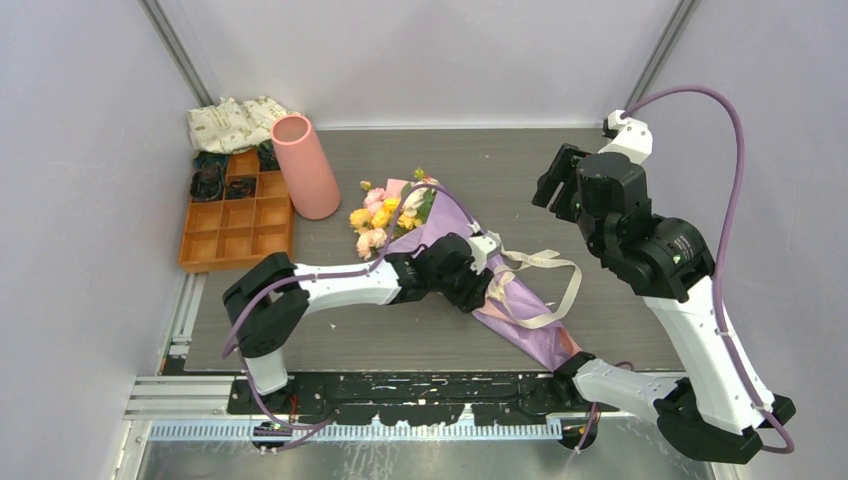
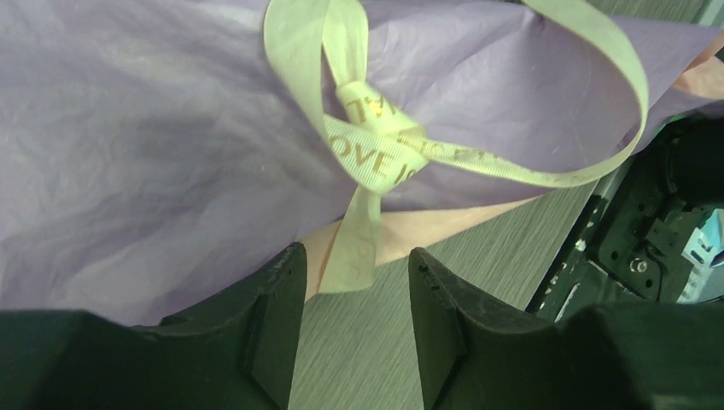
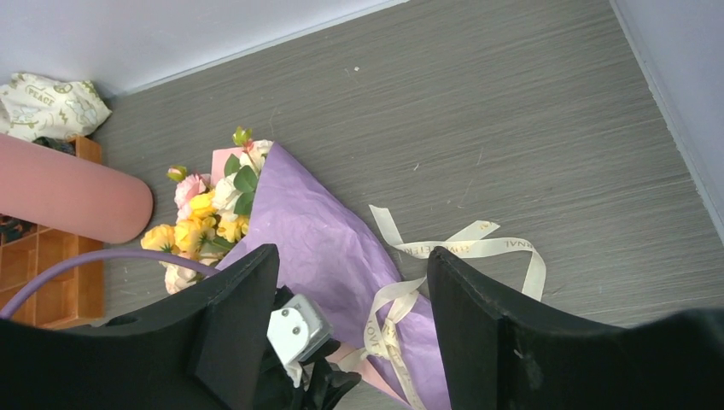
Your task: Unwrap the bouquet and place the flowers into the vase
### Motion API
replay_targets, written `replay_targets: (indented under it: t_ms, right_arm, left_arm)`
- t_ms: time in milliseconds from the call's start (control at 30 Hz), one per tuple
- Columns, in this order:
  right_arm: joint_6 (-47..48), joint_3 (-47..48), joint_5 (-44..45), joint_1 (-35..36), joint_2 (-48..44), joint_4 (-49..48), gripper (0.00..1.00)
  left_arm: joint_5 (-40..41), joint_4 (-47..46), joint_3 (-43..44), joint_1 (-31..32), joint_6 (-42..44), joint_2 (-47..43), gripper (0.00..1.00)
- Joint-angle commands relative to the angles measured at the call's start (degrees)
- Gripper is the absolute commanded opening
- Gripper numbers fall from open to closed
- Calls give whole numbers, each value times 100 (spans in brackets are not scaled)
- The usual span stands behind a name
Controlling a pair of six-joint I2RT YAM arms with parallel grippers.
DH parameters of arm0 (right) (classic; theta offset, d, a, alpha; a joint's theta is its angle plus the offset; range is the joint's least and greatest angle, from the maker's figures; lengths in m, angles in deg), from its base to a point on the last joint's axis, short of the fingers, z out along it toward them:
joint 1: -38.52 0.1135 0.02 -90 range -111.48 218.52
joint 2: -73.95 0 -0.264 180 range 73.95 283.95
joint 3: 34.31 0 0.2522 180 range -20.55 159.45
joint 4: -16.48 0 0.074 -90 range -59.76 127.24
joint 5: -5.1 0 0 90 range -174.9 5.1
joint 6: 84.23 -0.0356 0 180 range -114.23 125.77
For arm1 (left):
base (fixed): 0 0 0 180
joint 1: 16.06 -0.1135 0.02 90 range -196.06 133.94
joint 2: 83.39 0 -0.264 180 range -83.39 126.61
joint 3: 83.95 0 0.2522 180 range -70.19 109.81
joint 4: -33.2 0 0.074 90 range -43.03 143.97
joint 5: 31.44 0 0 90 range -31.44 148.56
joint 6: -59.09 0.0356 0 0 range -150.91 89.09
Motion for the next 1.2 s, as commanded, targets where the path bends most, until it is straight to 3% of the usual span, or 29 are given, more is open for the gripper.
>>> replay_targets:
  t_ms: [0, 333, 500, 600, 667, 967, 1167]
  right_arm:
    - [-117, -144, 128, 17, -11, -274, 70]
    - [-162, -367, 51, 25, -37, -337, 70]
    - [-223, -512, -51, 23, -14, -396, 69]
    - [-309, -727, -179, 23, -26, -416, 67]
    - [-387, -979, -350, 22, -41, -461, 65]
    - [-878, -2578, -2026, 48, -45, -1055, 63]
    - [-1221, -3445, -2461, 422, 114, -1490, 61]
  left_arm:
    - [-282, -288, 482, 29, 157, 200, 49]
    - [-145, -138, 439, 84, 54, 670, 45]
    - [222, -2, -14, 84, 36, 451, 31]
    - [624, -99, -435, 86, -121, 154, 13]
    - [943, -163, -707, 87, -205, -130, 6]
    - [1723, 351, -1504, 66, -520, -1763, 5]
    - [1999, 587, -1792, 58, -658, -2561, 5]
